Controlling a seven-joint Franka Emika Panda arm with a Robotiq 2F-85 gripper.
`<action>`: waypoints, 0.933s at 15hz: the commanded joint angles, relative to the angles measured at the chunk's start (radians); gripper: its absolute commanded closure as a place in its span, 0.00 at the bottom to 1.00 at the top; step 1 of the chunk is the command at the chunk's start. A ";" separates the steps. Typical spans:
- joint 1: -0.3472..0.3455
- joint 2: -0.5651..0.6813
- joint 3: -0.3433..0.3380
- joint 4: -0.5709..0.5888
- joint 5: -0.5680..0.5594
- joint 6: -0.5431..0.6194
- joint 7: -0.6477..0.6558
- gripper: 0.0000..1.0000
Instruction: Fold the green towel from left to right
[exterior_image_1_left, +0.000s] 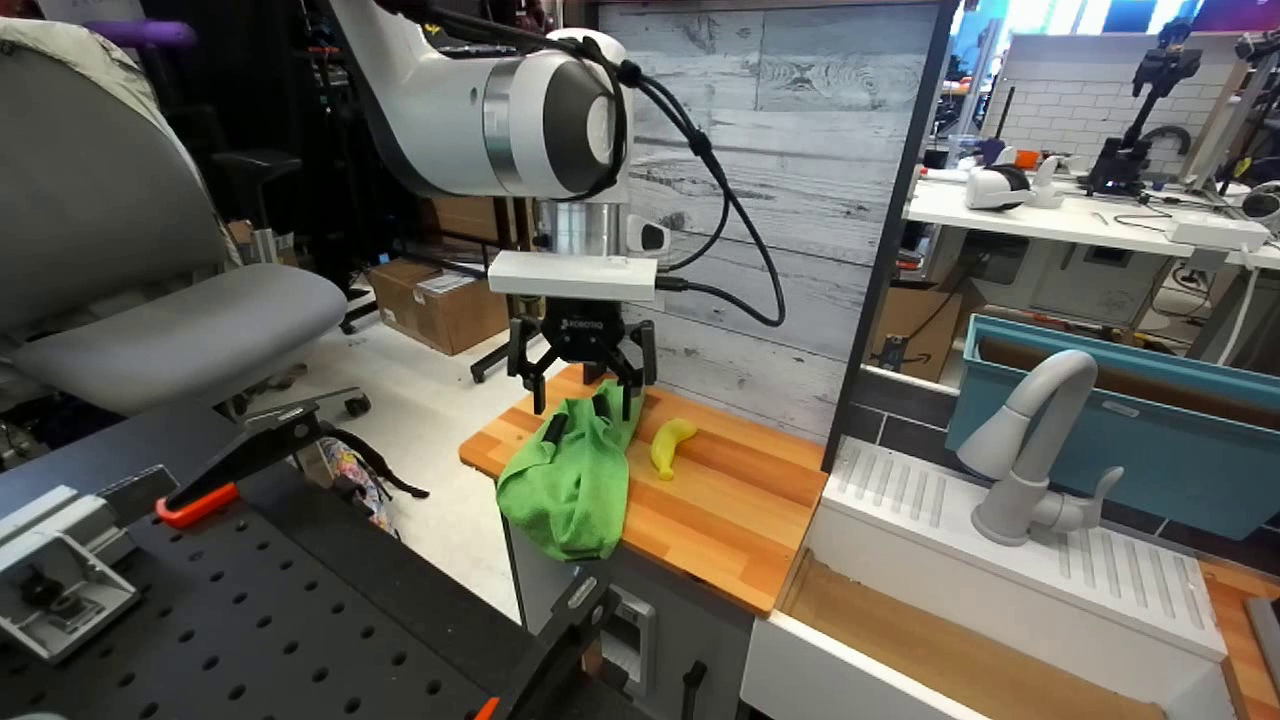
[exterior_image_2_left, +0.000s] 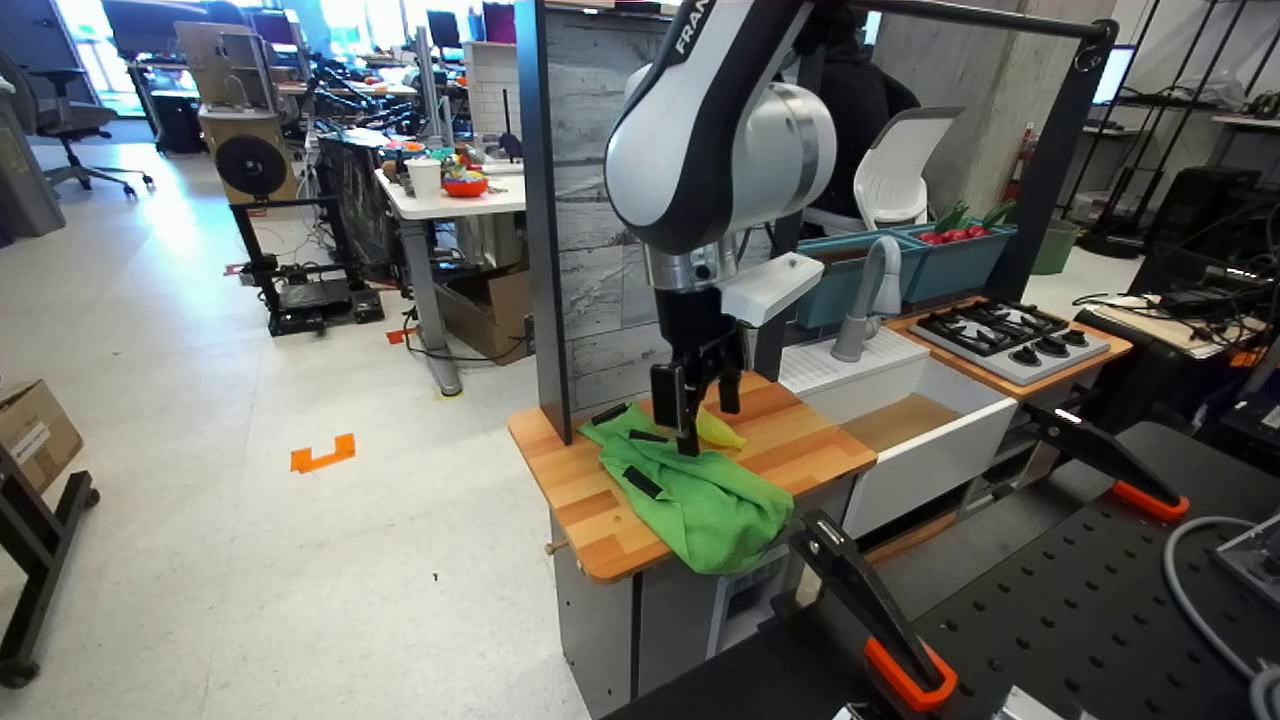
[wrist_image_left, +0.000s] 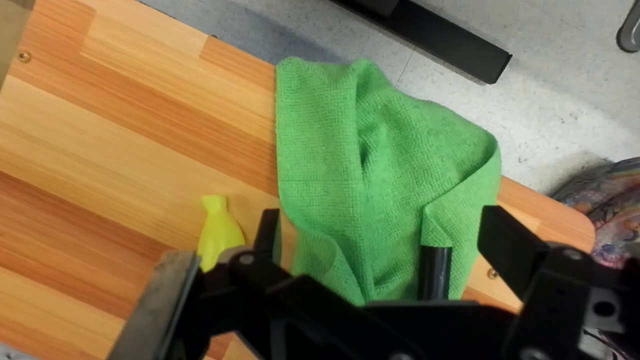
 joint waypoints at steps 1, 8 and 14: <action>0.034 0.073 0.000 0.088 -0.028 -0.017 0.016 0.00; 0.090 0.154 0.010 0.183 -0.041 -0.023 0.009 0.00; 0.111 0.210 0.014 0.258 -0.040 -0.042 -0.004 0.00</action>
